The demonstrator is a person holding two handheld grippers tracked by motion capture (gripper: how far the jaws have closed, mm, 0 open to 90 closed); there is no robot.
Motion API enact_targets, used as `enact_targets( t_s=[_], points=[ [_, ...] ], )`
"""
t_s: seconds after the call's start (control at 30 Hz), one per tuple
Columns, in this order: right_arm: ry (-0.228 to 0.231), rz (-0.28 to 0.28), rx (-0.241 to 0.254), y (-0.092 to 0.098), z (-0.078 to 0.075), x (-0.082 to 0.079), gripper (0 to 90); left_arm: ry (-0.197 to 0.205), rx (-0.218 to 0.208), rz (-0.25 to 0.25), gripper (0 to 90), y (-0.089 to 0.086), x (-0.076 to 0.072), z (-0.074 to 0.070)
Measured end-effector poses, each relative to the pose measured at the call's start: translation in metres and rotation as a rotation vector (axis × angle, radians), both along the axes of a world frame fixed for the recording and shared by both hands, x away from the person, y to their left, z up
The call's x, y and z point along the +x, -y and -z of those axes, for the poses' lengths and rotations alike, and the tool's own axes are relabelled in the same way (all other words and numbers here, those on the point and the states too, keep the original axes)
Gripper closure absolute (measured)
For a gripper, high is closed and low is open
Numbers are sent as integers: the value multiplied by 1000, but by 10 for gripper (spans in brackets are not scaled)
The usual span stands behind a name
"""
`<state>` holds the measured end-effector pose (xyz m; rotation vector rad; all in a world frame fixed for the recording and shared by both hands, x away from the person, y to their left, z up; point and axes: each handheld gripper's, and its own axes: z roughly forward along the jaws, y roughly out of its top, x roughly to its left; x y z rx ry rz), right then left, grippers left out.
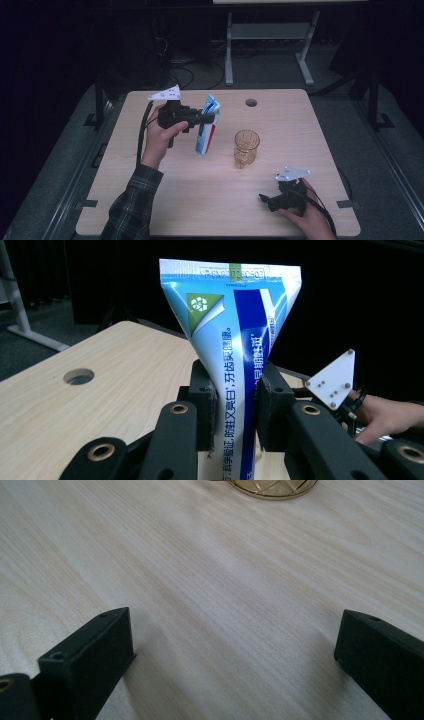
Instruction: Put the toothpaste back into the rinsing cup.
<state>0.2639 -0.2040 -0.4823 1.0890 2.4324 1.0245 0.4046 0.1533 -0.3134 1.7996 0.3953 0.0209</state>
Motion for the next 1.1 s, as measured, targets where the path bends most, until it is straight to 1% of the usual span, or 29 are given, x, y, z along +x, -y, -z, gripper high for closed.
enact_targets(
  t_s=[0.17,0.2,0.27,0.43,0.53,0.63,0.67,0.7,0.87,0.9,0.93,0.97,1.0,1.03,1.07,1.1],
  points=[
    [0,0,0,0,0,0,17,6,-3,8,730,8,3,-4],
    [-1,-1,1,0,0,0,17,8,-4,12,730,12,5,-5],
    [-3,0,2,0,0,0,17,8,-2,12,730,14,6,-5],
    [-7,-2,4,-1,0,-1,17,15,4,23,730,26,12,-9],
    [-7,-3,1,-1,0,-1,17,24,1,30,730,36,16,-14],
    [-6,-2,3,-1,0,-1,17,26,-2,35,730,41,18,-16],
    [-5,-2,3,-1,0,-1,17,35,2,37,730,45,19,-18],
    [-5,-2,3,-1,0,-1,17,35,2,37,730,45,19,-18],
    [-4,-3,4,-1,0,-1,17,49,3,54,730,62,22,-25],
    [-3,-4,3,-1,0,-1,16,49,3,54,730,62,22,-25],
    [-3,-4,4,-1,0,-1,17,56,0,65,730,69,23,-27],
    [-3,-4,4,-1,0,-1,17,56,0,65,730,69,23,-27],
    [0,-6,0,-1,0,-1,17,64,6,73,730,76,23,-29],
    [0,-6,0,-1,0,-1,17,64,6,73,730,76,23,-29],
    [1,-7,-1,-1,0,-1,17,73,10,77,729,81,24,-29],
    [1,-7,-1,-1,0,-1,17,73,10,77,729,81,24,-29]
  ],
)
